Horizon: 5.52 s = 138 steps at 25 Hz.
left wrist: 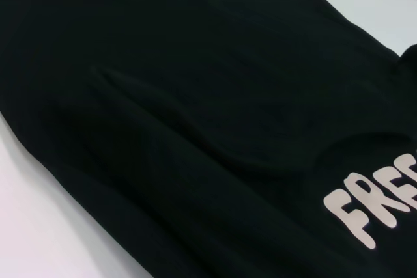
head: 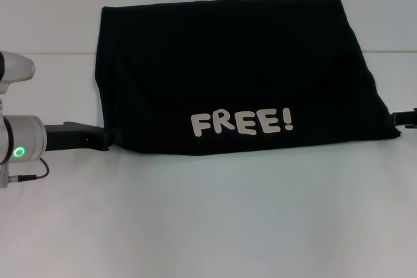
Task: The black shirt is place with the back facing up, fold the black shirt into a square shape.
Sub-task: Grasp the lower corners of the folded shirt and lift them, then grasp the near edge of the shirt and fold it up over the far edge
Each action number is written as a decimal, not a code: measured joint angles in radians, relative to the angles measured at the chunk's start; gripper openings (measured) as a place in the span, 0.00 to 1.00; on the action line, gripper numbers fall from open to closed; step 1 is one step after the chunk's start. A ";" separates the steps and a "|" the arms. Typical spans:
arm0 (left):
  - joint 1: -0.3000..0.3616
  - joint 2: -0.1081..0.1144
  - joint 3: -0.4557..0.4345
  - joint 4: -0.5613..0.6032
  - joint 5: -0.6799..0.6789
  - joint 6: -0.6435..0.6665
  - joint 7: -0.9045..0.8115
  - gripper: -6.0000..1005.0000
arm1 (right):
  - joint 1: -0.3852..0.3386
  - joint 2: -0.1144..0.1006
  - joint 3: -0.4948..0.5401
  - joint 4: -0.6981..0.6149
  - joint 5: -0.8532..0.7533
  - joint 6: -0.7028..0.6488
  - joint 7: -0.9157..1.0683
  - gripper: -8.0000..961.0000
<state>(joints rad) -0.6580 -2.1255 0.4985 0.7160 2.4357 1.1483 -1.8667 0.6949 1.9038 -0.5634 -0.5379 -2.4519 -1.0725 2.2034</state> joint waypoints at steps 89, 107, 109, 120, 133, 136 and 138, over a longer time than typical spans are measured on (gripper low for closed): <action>-0.165 0.155 -0.125 -0.026 0.035 0.274 -0.068 0.01 | -0.041 0.039 0.306 -0.237 -0.054 -0.400 -0.308 0.06; -0.234 0.089 0.171 -0.160 0.038 -0.443 -0.079 0.01 | 0.254 0.092 0.184 0.163 -0.015 0.492 -0.294 0.07; -0.235 0.087 0.175 -0.164 0.037 -0.466 -0.079 0.01 | 0.264 0.095 0.173 0.172 -0.011 0.528 -0.290 0.07; -0.232 0.087 0.169 -0.176 0.031 -0.520 -0.084 0.01 | 0.261 0.081 0.162 0.178 0.033 0.569 -0.286 0.07; -0.245 0.090 0.176 -0.176 0.032 -0.547 -0.092 0.01 | 0.277 0.081 0.135 0.179 0.033 0.583 -0.287 0.08; -0.245 0.089 0.177 -0.176 0.032 -0.552 -0.089 0.01 | 0.277 0.081 0.135 0.180 0.032 0.584 -0.288 0.08; -0.246 0.086 0.179 -0.178 0.032 -0.560 -0.087 0.01 | 0.277 0.083 0.135 0.181 0.032 0.584 -0.289 0.08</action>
<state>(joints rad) -0.9036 -2.0397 0.6772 0.5384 2.4672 0.5879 -1.9534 0.9724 1.9869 -0.4287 -0.3569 -2.4199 -0.4884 1.9144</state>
